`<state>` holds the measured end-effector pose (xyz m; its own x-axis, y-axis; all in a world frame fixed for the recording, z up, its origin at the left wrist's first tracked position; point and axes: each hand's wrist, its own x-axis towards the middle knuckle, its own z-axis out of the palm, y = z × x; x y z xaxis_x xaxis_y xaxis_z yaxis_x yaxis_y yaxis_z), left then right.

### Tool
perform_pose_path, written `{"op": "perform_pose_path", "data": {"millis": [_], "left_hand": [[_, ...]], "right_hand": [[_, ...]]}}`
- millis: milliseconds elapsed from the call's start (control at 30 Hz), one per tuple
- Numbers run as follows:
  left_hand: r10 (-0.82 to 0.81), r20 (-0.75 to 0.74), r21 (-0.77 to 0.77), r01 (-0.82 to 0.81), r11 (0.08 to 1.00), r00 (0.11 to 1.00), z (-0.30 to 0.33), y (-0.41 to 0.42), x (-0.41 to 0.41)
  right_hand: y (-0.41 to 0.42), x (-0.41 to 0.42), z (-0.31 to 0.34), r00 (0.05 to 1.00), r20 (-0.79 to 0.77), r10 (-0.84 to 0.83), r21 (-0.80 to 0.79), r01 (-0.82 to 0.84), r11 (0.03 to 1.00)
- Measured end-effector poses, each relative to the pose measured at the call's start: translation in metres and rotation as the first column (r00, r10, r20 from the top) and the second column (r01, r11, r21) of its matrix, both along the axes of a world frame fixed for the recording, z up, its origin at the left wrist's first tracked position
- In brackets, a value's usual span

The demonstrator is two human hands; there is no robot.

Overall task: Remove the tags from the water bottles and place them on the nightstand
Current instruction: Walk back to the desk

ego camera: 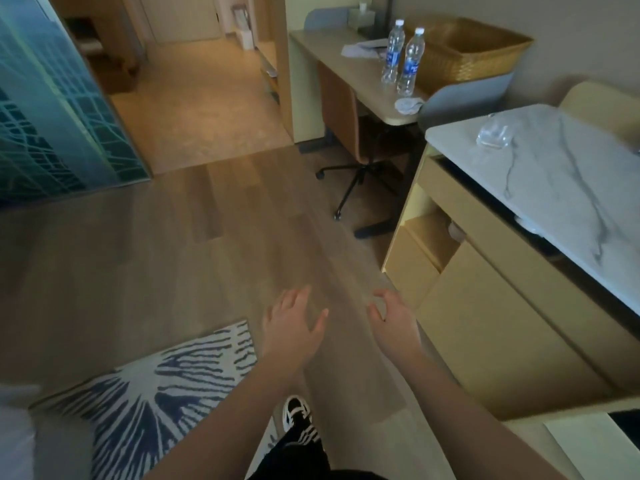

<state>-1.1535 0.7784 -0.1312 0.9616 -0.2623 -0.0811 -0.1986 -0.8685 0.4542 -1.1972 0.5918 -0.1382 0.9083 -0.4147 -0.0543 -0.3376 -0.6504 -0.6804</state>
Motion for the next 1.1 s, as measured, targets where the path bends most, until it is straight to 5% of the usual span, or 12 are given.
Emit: {"op": "perform_pose_path", "data": {"millis": [500, 1100], "left_hand": [[-0.052, 0.073, -0.091, 0.059, 0.994, 0.996, 0.037, -0.061, 0.334], [-0.173, 0.107, -0.129, 0.186, 0.974, 0.979, 0.045, -0.262, 0.729]], "right_hand": [[-0.058, 0.318, 0.03, 0.985, 0.09, -0.147, 0.006, 0.147, 0.989], [-0.24, 0.683, 0.059, 0.951, 0.098, -0.295, 0.056, 0.29, 0.955]]}}
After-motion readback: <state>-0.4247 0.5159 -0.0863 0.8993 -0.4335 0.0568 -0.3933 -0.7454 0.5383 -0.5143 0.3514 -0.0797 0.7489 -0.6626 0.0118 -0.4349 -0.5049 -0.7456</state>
